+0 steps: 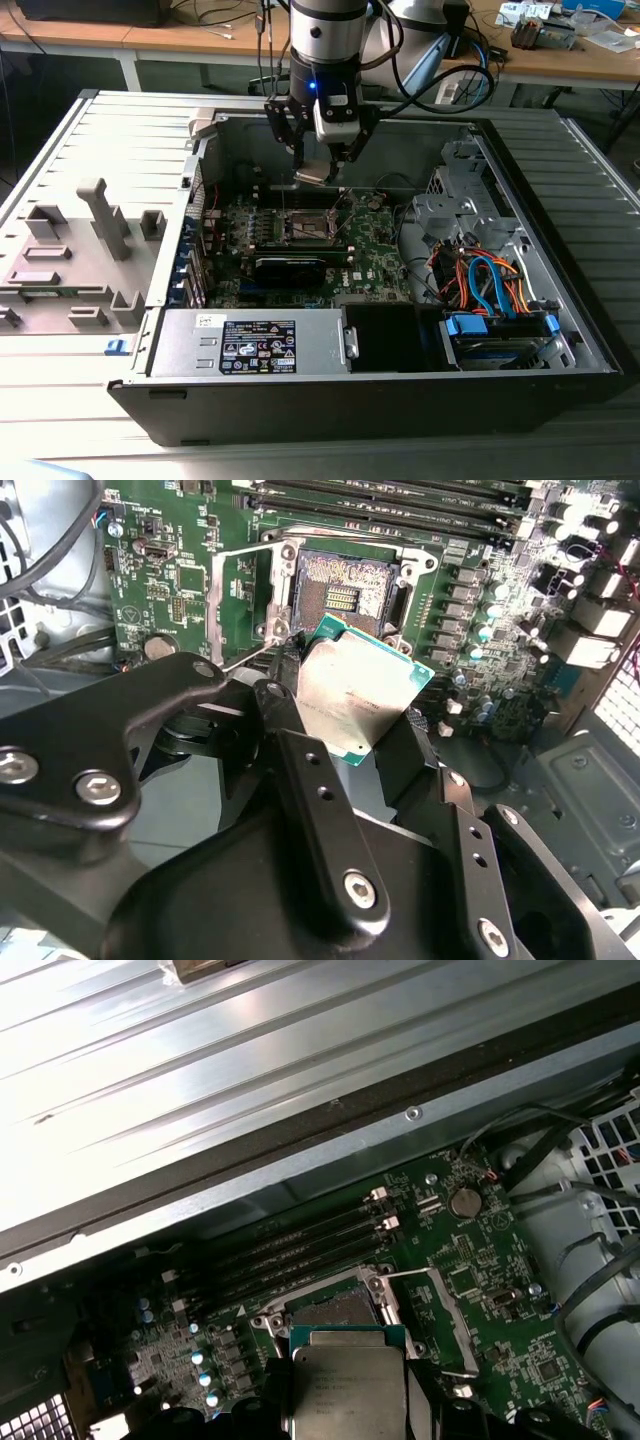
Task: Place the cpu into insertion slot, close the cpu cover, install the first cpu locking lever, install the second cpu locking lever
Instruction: 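Place the cpu into insertion slot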
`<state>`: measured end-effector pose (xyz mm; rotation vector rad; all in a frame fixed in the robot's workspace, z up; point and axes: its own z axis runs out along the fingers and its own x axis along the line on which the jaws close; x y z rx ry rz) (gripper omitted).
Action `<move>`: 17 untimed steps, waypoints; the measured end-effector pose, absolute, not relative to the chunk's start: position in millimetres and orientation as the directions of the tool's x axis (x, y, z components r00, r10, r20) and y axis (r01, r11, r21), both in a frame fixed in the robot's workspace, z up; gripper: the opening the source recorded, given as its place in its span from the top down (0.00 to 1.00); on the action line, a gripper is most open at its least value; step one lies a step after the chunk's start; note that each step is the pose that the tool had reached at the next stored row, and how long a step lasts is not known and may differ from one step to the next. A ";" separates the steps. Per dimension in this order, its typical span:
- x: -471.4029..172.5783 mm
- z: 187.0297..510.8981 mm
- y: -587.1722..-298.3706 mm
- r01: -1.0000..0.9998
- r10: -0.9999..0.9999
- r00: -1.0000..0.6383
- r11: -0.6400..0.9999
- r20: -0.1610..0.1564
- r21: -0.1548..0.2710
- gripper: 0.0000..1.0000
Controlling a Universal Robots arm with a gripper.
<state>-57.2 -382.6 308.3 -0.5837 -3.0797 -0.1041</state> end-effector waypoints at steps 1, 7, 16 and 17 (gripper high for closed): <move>-57.2 308.2 -382.5 0.367 0.367 -0.930 0.928 0.018 0.064 0.45; -57.2 308.1 -382.5 0.376 0.375 -0.927 0.925 0.018 0.064 0.45; -57.2 307.8 -382.6 0.389 0.389 -0.921 0.919 0.018 0.064 0.45; -57.2 307.7 -382.6 0.391 0.391 -0.920 0.918 0.018 0.064 0.45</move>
